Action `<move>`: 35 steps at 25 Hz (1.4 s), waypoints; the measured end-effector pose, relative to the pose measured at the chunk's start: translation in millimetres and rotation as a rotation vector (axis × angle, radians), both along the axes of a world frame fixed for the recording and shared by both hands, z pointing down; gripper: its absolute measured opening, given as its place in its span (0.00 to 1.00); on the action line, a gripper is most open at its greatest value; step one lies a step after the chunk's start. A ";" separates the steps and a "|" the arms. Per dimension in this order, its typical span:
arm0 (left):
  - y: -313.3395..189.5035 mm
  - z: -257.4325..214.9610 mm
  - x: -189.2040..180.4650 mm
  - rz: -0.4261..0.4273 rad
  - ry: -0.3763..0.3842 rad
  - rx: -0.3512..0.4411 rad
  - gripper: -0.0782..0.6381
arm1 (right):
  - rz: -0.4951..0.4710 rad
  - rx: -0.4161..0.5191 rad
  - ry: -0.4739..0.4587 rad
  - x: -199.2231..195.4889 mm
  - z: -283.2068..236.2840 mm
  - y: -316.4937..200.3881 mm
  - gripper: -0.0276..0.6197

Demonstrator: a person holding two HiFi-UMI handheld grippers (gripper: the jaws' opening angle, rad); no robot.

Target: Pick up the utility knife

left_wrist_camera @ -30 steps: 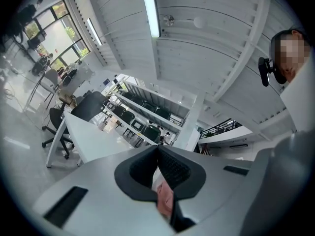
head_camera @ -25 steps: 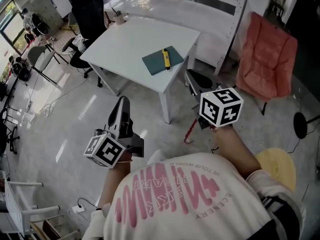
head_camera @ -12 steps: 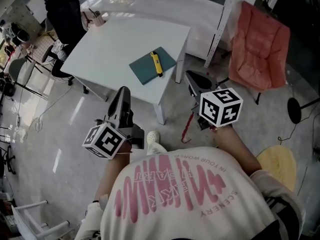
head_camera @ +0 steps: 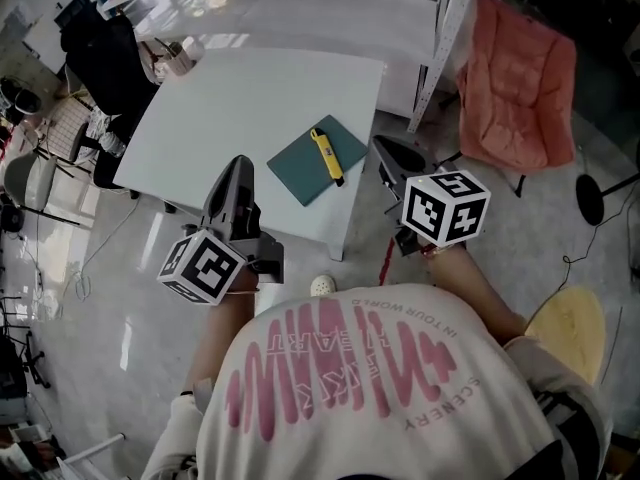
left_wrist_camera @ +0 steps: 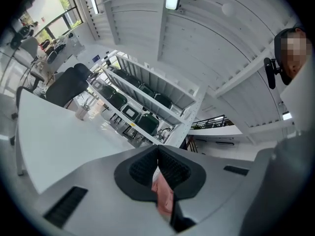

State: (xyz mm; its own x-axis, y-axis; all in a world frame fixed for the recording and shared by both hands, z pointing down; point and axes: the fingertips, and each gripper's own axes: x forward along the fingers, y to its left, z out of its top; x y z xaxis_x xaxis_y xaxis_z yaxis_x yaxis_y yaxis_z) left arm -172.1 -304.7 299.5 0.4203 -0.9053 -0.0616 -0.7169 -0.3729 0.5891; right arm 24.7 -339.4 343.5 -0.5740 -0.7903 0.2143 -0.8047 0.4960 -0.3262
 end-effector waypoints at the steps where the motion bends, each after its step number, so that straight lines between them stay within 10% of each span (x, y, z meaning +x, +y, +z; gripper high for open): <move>1: -10.5 0.0 -6.9 0.002 -0.001 0.000 0.14 | 0.007 -0.001 0.000 -4.9 0.3 -9.5 0.07; 19: -111.0 30.0 -107.9 -0.023 0.036 -0.022 0.14 | 0.046 -0.095 0.005 -79.6 44.2 -99.5 0.07; 35: -122.9 101.5 -113.3 -0.005 0.025 -0.183 0.14 | 0.094 -0.300 0.026 -78.7 122.5 -126.1 0.07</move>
